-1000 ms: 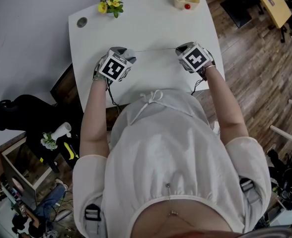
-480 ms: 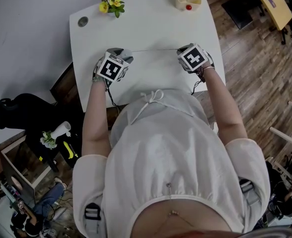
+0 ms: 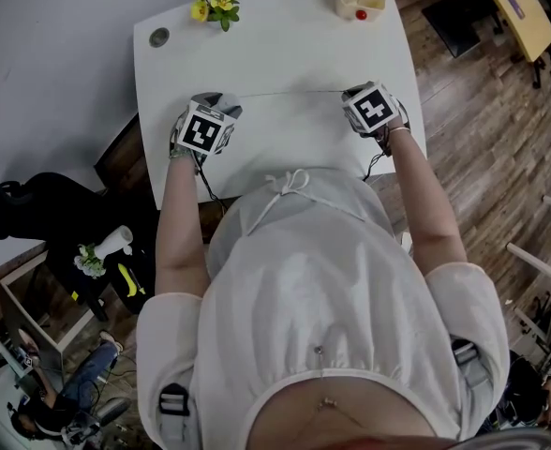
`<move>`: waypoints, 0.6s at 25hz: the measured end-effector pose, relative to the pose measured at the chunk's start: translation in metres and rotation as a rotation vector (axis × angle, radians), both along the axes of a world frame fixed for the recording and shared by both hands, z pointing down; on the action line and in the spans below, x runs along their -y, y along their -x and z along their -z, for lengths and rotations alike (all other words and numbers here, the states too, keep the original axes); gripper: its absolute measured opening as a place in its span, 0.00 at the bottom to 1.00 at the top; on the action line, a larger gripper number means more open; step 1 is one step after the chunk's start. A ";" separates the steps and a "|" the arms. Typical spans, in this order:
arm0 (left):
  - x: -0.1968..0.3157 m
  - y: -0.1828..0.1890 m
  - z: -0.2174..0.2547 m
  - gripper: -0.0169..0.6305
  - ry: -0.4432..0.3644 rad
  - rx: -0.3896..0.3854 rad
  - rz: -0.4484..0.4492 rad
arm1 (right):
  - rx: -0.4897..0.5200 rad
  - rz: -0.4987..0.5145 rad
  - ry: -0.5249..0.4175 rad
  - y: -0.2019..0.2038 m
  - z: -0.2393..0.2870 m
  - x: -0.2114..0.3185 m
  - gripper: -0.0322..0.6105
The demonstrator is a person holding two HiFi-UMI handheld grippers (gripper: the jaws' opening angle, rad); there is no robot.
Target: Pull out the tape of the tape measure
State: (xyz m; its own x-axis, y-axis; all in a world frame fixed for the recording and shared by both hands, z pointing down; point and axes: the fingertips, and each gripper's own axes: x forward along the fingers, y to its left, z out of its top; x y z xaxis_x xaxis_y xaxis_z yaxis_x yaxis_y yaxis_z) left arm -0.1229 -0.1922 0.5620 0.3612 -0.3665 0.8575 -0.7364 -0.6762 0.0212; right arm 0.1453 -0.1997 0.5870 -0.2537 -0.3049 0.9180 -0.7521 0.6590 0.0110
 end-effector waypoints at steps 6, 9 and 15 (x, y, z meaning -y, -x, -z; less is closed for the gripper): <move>-0.006 0.006 -0.005 0.38 0.022 -0.052 0.047 | -0.011 0.005 -0.014 0.003 0.001 0.003 0.07; -0.007 0.018 -0.011 0.38 0.016 -0.018 0.077 | -0.098 0.025 -0.040 -0.002 0.000 0.005 0.07; -0.012 0.041 -0.012 0.38 0.033 -0.032 0.127 | -0.072 -0.027 -0.059 -0.016 0.001 0.013 0.07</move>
State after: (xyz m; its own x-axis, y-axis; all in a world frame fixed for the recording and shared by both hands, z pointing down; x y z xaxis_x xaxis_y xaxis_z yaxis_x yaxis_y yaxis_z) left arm -0.1637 -0.1800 0.5740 0.3407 -0.3828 0.8587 -0.8147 -0.5761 0.0664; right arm 0.1612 -0.2127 0.5859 -0.1787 -0.3647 0.9138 -0.7651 0.6354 0.1039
